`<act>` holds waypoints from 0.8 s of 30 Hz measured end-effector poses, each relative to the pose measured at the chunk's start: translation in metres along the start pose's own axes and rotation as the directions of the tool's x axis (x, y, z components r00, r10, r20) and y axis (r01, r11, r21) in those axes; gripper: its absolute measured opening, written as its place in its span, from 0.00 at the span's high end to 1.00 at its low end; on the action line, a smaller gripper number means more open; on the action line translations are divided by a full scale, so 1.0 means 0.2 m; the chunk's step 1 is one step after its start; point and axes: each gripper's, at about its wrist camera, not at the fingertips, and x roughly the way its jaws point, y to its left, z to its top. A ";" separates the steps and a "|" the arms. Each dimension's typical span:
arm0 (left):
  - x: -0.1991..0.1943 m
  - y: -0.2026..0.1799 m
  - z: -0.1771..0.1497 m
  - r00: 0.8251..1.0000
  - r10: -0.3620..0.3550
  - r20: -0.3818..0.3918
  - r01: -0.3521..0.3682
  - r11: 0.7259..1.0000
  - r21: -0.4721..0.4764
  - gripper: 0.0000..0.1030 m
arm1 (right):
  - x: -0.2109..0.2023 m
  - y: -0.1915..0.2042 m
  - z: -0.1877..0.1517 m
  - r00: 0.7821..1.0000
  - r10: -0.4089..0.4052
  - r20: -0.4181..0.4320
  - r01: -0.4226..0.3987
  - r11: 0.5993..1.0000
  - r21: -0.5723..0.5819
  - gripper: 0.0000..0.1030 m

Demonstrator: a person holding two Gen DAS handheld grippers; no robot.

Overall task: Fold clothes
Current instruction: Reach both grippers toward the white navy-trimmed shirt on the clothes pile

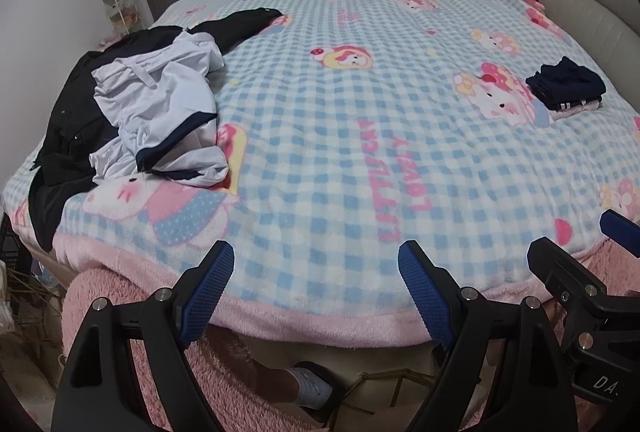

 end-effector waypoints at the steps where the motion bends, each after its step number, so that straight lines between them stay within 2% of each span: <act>1: 0.00 0.00 0.01 1.000 -0.003 0.003 0.003 1.000 -0.001 0.16 | -0.01 0.00 0.00 1.000 -0.001 0.003 0.001 1.000 -0.005 0.01; 6: 0.01 0.03 0.07 1.000 -0.018 0.024 0.018 1.000 -0.010 0.16 | -0.03 0.04 0.08 1.000 0.007 0.031 -0.005 0.998 -0.057 0.01; 10: 0.05 0.10 0.10 0.998 -0.043 0.041 0.044 0.998 -0.035 0.16 | -0.01 0.09 0.14 0.993 0.090 0.072 -0.081 0.990 -0.120 0.01; 15: 0.16 0.30 0.13 0.997 -0.069 0.037 0.073 0.990 -0.117 0.16 | 0.11 0.23 0.24 0.973 0.230 -0.020 -0.229 0.950 -0.213 0.01; 17: 0.21 0.42 0.15 0.997 -0.070 0.038 0.076 0.981 -0.179 0.16 | 0.17 0.32 0.29 0.967 0.252 -0.031 -0.251 0.933 -0.259 0.01; 21: 0.28 0.65 0.19 0.998 -0.019 0.063 0.036 0.957 -0.287 0.16 | 0.29 0.57 0.40 0.964 0.264 -0.024 -0.253 0.894 -0.370 0.01; 24: 0.36 0.83 0.23 0.997 0.015 0.070 0.013 0.924 -0.383 0.16 | 0.38 0.77 0.47 0.963 0.269 -0.023 -0.252 0.867 -0.430 0.01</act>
